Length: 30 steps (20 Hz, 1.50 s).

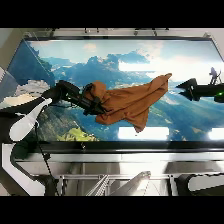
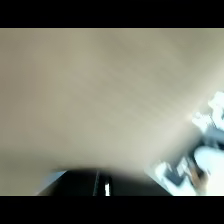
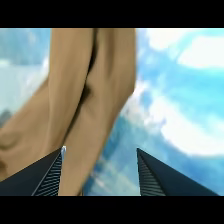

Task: Fold the shirts.

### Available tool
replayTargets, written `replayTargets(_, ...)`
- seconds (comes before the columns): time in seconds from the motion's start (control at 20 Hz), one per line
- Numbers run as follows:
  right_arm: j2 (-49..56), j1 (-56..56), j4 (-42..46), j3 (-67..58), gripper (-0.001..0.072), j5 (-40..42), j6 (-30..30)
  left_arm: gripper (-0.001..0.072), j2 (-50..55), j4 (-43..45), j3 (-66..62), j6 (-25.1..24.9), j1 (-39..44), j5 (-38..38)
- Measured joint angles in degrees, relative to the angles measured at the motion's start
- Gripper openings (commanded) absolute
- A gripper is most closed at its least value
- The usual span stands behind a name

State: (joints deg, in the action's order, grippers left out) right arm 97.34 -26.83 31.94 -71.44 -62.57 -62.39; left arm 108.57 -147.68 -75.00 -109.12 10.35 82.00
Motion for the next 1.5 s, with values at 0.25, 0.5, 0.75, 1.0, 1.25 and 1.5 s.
replayTargets(0.25,4.37,0.46,0.13,-4.02,0.0502,2.62,-3.17,0.0022,0.11,4.15,-0.74,-1.36,-0.83,13.7)
replayTargets(0.5,8.09,4.33,0.17,-4.79,0.05,5.7,-6.88,0.0022,0.11,6.29,-0.85,-2.47,-1.25,19.37)
replayTargets(0.75,9.49,8.68,-0.11,-4.94,0.0015,7.23,-8.92,0.0022,0.11,6.97,-0.87,-2.84,-2.05,21.18)
replayTargets(1.0,5.64,9.92,-1.62,-4.94,0.0014,3.78,-5.97,0.0021,-1.38,0.0,-0.92,-4.92,-3.96,22.12)
replayTargets(1.25,-11.23,5.73,-2.67,-4.94,0.0014,-0.92,-0.9,0.0023,-13.4,-10.34,-3.72,-8.07,-9.55,22.8)
replayTargets(1.5,-37.86,2.12,-4.61,-4.94,0.0014,-2.36,4.46,0.0026,-31.95,-17.14,-13.44,-8.37,-13.62,20.74)
